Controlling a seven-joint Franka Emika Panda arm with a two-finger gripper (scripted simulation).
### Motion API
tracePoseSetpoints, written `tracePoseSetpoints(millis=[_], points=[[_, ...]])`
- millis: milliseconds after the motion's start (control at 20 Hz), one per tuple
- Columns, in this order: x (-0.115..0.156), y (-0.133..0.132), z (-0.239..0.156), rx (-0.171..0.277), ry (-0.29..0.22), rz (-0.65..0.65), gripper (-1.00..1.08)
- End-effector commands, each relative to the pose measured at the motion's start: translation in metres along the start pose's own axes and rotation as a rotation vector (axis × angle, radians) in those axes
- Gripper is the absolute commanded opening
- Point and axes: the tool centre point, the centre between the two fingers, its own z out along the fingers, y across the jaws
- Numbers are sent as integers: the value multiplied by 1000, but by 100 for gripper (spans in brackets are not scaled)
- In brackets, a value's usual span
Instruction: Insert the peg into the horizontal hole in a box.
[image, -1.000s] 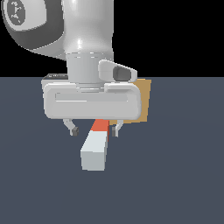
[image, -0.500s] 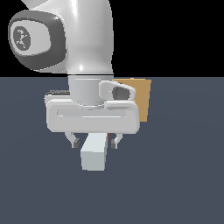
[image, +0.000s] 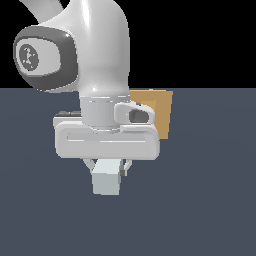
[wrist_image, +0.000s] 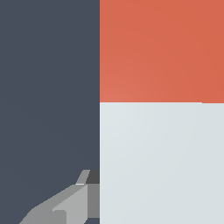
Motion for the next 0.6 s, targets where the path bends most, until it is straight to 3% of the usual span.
tracePoseSetpoints(millis=[0, 550], points=[[0, 0, 1, 0, 0, 0, -100], [2, 5, -4, 0, 0, -9, -100]])
